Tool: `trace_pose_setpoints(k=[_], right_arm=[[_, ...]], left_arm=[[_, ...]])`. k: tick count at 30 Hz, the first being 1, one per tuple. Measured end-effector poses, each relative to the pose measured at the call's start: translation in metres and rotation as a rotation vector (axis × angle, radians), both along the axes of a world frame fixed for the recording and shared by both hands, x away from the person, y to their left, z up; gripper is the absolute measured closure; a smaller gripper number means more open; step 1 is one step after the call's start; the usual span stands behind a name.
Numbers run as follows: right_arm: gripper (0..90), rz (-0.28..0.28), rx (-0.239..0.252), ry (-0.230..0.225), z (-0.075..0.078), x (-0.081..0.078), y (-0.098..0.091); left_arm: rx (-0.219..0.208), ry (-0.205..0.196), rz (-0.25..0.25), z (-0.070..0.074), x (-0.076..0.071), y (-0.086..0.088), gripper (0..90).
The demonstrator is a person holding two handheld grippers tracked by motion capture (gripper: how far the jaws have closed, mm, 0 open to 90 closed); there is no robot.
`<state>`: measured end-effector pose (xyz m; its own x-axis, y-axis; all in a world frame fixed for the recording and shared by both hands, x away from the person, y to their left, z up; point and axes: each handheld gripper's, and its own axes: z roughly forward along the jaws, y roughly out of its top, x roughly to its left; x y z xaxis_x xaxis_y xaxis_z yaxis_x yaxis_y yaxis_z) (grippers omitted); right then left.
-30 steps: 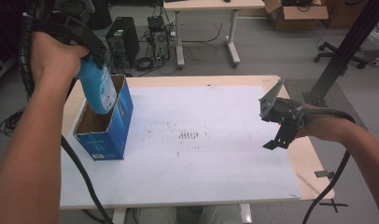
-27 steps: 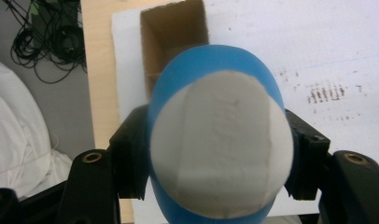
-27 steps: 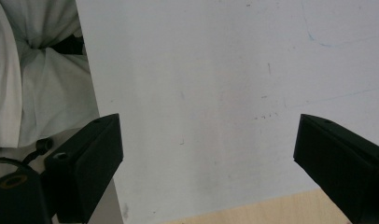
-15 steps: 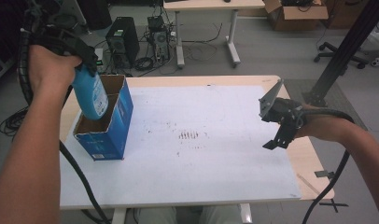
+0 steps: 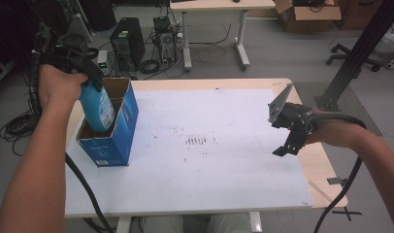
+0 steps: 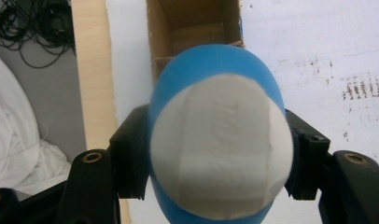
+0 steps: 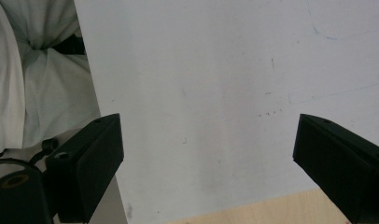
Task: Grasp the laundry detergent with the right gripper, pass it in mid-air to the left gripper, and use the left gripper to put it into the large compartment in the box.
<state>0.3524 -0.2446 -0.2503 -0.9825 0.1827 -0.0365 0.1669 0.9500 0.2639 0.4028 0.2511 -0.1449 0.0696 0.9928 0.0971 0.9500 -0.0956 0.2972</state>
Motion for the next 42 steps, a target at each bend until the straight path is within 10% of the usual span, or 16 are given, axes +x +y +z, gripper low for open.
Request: trace_pose_setpoints(k=[42], right_arm=[[8.4,-0.028,-0.004,0.025,-0.013,-0.003,-0.005]], left_arm=[[0.016,0.011,-0.047,-0.106,0.01,0.011,37.9]])
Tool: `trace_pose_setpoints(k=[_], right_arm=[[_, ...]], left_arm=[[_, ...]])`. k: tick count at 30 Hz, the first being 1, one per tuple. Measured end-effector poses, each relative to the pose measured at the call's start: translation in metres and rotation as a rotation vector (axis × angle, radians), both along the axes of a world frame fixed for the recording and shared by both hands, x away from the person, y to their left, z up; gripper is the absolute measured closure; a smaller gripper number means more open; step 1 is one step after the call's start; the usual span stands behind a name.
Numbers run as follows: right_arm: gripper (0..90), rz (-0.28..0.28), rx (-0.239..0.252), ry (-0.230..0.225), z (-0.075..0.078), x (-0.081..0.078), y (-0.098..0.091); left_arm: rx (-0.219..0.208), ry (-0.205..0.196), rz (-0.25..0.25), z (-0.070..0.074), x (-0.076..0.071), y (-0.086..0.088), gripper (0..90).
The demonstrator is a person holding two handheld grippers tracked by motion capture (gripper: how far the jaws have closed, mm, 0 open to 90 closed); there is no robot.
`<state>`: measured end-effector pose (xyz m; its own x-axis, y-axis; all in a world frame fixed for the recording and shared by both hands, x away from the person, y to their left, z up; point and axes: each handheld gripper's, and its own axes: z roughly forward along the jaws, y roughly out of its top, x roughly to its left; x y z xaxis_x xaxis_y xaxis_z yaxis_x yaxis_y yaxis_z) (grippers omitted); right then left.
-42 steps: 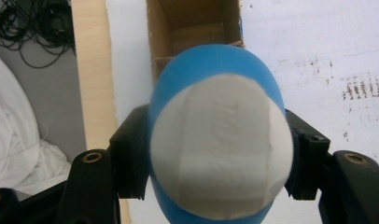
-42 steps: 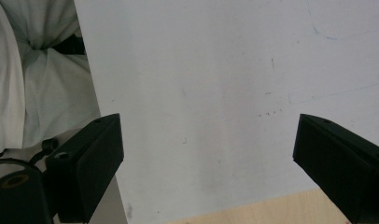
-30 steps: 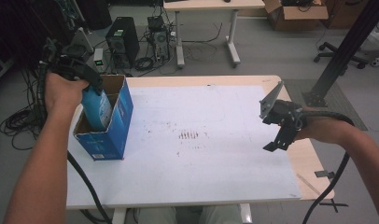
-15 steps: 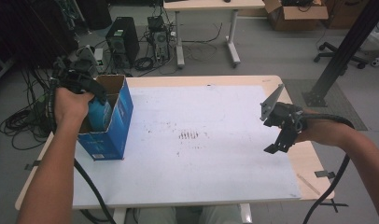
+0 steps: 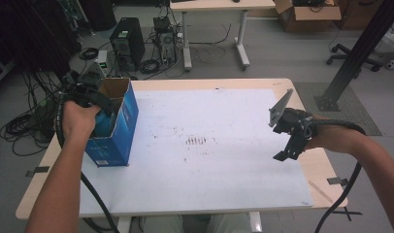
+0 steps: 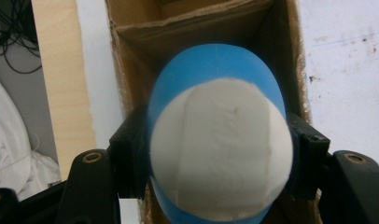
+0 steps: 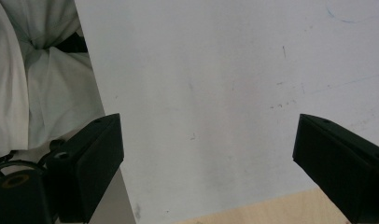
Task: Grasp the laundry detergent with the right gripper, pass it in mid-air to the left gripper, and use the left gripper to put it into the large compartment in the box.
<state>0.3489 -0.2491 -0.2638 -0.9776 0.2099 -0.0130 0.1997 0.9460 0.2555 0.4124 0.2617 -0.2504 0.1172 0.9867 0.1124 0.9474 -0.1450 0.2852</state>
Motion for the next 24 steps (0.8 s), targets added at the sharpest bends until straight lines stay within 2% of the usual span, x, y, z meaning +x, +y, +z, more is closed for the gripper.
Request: trace_pose_setpoints(k=[21,24], right_arm=[[8.5,-0.019,0.005,0.011,-0.005,-0.001,-0.005],[8.7,-0.019,0.002,0.013,-0.006,0.0,-0.007]], left_arm=[[-0.006,0.032,-0.017,-0.027,0.006,-0.002,37.8],[-0.005,0.033,-0.022,-0.028,0.007,-0.002,37.8]])
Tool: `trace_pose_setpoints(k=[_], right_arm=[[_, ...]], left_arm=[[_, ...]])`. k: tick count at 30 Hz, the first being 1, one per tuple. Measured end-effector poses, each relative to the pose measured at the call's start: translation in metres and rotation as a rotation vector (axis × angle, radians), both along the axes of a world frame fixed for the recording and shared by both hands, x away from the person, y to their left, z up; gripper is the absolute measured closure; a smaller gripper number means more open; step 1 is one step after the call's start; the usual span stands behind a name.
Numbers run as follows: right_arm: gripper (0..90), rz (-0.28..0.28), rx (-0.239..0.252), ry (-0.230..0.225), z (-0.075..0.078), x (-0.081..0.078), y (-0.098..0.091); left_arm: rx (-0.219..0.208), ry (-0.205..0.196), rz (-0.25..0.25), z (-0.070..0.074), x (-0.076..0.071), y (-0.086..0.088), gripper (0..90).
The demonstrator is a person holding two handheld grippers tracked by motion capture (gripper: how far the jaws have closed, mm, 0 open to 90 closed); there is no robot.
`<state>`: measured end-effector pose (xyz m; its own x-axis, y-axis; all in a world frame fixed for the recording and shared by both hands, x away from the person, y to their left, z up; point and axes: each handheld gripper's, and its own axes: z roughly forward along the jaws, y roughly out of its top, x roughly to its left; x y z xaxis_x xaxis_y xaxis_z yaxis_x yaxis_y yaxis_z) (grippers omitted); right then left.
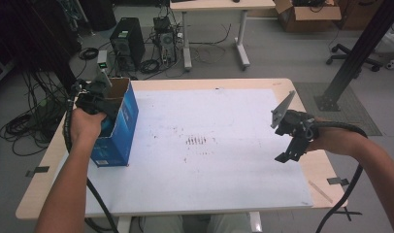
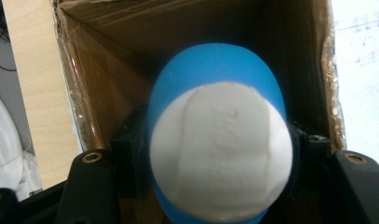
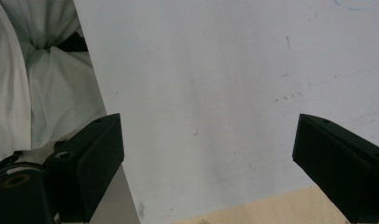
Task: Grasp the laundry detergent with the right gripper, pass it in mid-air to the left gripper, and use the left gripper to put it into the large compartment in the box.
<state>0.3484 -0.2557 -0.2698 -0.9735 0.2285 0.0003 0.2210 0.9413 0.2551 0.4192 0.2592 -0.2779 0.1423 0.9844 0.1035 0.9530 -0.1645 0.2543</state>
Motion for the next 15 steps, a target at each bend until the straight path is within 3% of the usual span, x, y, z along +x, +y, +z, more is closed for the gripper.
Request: trace_pose_setpoints(k=[15], right_arm=[[8.7,-0.007,0.002,0.006,-0.0031,-0.0023,-0.0023]], left_arm=[[-0.024,0.004,0.0,0.0008,-0.0001,0.0057,33.9]])
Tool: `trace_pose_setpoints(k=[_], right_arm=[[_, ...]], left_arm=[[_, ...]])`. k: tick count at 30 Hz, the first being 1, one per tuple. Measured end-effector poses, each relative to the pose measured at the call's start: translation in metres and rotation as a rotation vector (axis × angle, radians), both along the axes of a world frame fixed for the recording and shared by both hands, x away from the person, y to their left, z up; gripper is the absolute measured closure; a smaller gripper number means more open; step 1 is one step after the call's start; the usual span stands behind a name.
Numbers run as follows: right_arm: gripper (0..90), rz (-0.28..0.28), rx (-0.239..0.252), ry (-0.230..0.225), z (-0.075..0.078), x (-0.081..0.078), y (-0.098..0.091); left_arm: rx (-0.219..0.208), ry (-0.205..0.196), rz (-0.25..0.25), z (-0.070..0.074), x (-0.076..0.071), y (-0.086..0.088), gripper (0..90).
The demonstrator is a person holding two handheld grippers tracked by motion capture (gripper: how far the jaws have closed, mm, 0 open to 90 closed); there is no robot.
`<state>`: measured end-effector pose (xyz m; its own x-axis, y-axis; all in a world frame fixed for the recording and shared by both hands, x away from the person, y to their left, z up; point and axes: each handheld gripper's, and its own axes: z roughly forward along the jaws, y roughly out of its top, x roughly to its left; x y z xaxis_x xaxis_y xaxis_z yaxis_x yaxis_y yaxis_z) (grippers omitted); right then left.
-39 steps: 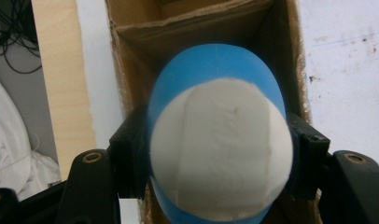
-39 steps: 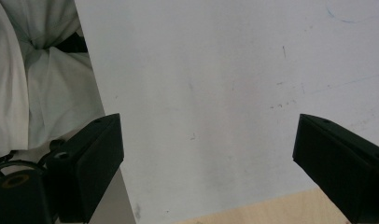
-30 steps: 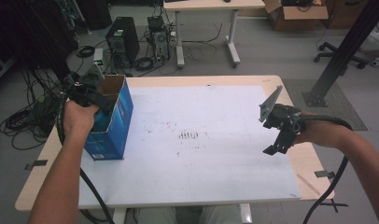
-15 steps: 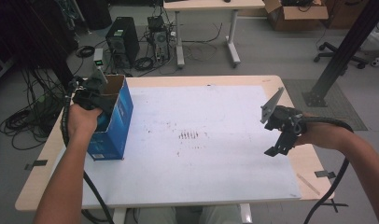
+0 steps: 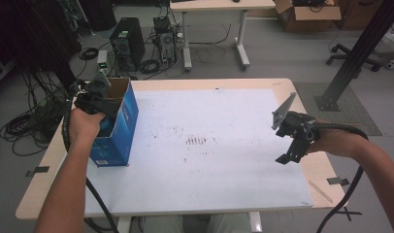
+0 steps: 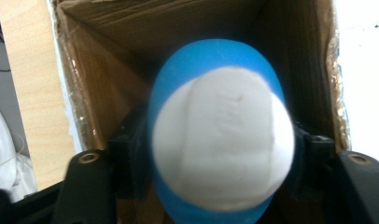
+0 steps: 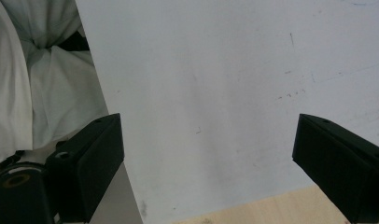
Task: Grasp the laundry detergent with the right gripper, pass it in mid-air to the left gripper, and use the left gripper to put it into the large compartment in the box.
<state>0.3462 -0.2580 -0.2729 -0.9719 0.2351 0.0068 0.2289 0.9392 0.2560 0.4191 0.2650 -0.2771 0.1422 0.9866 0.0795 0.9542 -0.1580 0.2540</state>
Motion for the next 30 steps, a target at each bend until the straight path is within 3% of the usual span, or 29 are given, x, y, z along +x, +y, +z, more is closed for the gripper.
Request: trace_pose_setpoints(k=[8,16,30], right_arm=[[8.7,0.001,0.003,-0.005,0.003,-0.003,0.0],[8.6,0.0,0.004,-0.019,0.008,-0.007,-0.002],[8.5,0.004,0.001,-0.042,0.018,-0.019,0.0]], left_arm=[[-0.007,-0.026,0.007,0.016,-0.006,0.002,29.7],[-0.006,-0.027,0.0,0.035,-0.014,-0.001,25.4],[-0.006,-0.066,-0.052,0.081,-0.034,-0.025,18.4]])
